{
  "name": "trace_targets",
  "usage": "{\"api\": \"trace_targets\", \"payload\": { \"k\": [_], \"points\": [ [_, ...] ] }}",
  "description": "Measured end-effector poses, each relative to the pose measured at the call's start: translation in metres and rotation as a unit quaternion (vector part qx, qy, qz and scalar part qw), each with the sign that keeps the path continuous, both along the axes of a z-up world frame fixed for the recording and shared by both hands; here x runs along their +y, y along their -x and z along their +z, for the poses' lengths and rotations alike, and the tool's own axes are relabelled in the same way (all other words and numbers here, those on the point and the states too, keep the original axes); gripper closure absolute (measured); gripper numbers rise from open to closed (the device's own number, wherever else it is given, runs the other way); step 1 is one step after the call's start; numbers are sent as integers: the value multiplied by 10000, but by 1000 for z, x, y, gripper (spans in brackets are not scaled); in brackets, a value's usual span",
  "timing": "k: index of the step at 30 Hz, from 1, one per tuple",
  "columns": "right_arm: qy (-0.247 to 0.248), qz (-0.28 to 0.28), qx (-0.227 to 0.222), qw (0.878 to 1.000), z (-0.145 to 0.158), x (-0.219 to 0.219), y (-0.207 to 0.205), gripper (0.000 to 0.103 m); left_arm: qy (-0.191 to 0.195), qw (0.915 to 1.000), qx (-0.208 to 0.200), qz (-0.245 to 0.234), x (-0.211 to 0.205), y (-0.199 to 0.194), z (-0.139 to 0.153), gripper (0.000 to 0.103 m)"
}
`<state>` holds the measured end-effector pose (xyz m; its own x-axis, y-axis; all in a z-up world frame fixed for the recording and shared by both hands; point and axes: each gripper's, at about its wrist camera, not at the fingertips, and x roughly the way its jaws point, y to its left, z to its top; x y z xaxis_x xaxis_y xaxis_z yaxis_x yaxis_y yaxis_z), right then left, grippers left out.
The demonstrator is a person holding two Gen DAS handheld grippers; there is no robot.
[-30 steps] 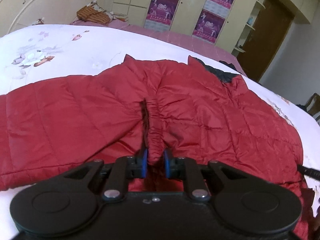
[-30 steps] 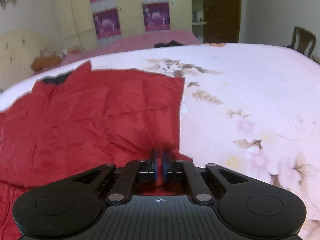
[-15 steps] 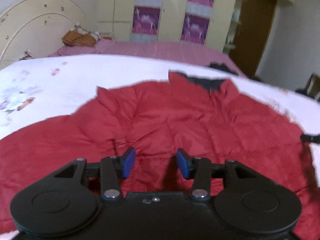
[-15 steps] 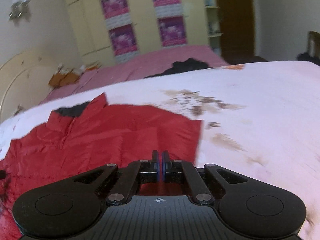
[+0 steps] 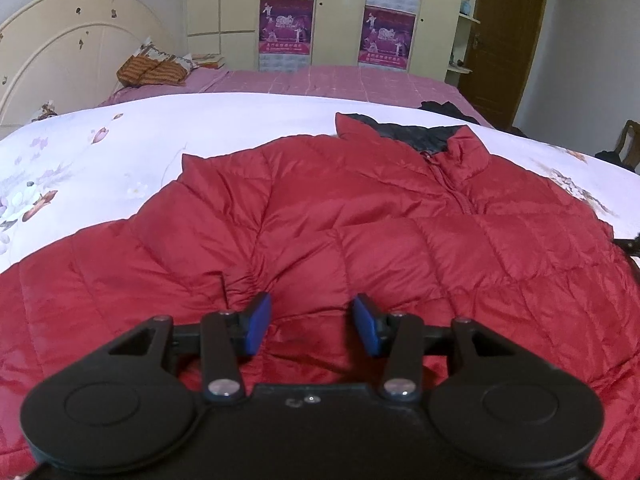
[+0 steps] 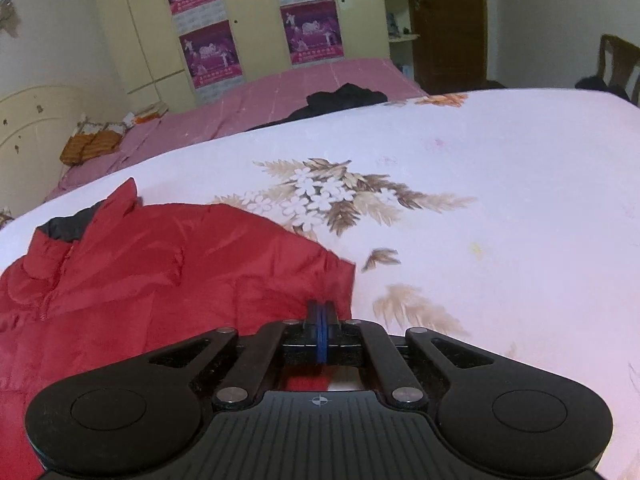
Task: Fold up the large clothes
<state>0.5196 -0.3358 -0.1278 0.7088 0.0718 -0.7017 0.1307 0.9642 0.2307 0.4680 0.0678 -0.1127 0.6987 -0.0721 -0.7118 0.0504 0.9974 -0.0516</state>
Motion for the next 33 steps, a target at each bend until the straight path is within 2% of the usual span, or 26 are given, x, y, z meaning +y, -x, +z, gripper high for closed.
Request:
{"api": "trace_targets", "payload": {
  "k": [2,4,5,14,17,21,23,25,26,27,31,32,33],
  "points": [
    [56,68,-81,9999,10,2,18,103,-50,10000,-17,22,-2,3,7,57],
    [45,119,-177,9998,18,5,35,103,-131,9997,-201,-73,-7,12,16,47],
    [46,147,-191,9997,21,6,44,103,-175,9995,-225,-98,-9,17,18,45],
    [63,147,214,9996,5,19,81,103,-249,9996,14,-166,-15,28,3,47],
    [61,89,176,9998,8,19,89,103,-240,9995,16,-183,-14,29,3,46],
    [23,109,-182,9998,25,24,103,103,-199,9996,-20,-207,-12,33,6,46],
    [153,241,4,9996,22,33,99,103,-160,9996,-38,-221,-11,35,6,44],
    [211,303,485,9981,7,39,92,103,-130,9996,-36,-247,-9,37,7,44],
    [218,275,501,9981,5,41,92,103,-110,9996,-34,-263,-8,39,8,43],
    [211,224,471,9984,9,42,94,103,-107,9996,-57,-261,-6,41,10,42],
    [185,24,19,9998,29,44,114,103,-135,9990,-414,74,17,61,25,17],
    [229,-19,-53,9997,33,48,119,99,-78,9987,-455,214,28,66,28,16],
    [271,-37,-65,9996,35,51,122,58,-10,9981,-483,386,40,73,30,15]
  ]
}}
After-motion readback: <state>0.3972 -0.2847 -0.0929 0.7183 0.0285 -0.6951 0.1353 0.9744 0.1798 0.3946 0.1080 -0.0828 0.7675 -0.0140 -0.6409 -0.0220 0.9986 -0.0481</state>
